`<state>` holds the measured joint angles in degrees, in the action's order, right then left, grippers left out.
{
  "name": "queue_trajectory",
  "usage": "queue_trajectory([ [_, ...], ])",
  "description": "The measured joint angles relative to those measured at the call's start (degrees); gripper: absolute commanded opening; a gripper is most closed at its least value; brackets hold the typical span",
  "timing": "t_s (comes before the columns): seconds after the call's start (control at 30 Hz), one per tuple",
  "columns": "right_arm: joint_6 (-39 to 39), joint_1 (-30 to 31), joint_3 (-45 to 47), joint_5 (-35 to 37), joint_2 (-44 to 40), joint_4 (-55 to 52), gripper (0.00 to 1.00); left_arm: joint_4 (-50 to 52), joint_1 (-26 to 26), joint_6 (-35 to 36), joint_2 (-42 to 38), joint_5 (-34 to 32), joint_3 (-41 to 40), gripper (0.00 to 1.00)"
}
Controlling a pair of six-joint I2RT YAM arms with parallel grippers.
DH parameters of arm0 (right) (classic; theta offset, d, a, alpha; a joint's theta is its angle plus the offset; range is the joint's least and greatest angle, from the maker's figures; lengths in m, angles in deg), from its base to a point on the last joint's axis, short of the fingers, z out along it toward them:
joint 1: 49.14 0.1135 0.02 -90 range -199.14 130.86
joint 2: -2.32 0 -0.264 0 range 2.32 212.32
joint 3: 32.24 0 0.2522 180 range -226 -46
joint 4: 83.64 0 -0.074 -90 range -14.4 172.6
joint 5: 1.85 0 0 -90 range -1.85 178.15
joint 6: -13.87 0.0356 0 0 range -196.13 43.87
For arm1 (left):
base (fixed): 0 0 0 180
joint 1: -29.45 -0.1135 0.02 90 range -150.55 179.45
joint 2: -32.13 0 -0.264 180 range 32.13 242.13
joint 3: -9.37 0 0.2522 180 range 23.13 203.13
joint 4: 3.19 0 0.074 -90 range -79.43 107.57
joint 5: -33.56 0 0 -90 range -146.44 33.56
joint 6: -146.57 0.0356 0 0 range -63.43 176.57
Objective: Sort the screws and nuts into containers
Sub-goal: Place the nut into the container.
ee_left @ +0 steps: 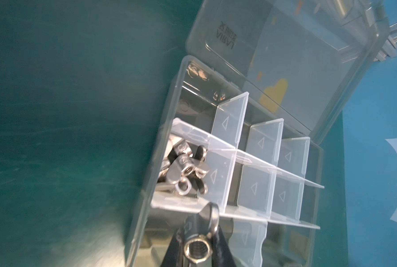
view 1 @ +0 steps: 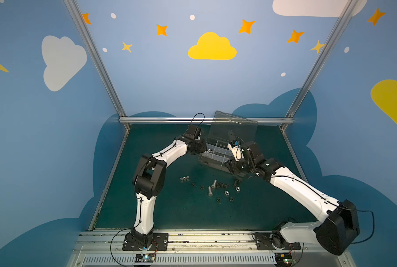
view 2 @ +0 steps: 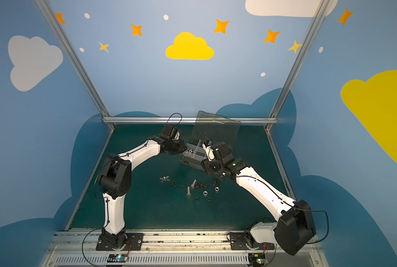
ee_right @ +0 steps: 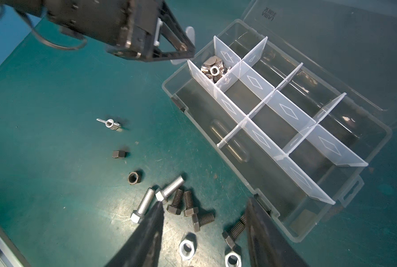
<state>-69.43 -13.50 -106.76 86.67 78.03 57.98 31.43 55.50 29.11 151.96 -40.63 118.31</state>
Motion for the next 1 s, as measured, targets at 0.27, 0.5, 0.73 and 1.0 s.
queue_trajectory([
  [0.27,0.42,-0.09,1.09,-0.11,-0.57,0.68,0.55,2.36,0.81,0.22,5.66,0.15,8.09,0.20],
  [0.5,0.42,-0.09,1.09,-0.15,-0.66,0.85,0.55,4.26,0.98,0.96,8.07,-0.52,11.61,0.32],
  [0.73,0.44,-0.09,1.16,-0.24,-0.96,0.87,0.56,5.11,1.03,1.09,8.09,-1.36,11.41,0.47],
  [1.0,0.63,-0.17,1.75,-0.52,-1.42,0.94,0.57,4.68,1.09,1.66,-2.49,-2.51,0.98,0.63],
])
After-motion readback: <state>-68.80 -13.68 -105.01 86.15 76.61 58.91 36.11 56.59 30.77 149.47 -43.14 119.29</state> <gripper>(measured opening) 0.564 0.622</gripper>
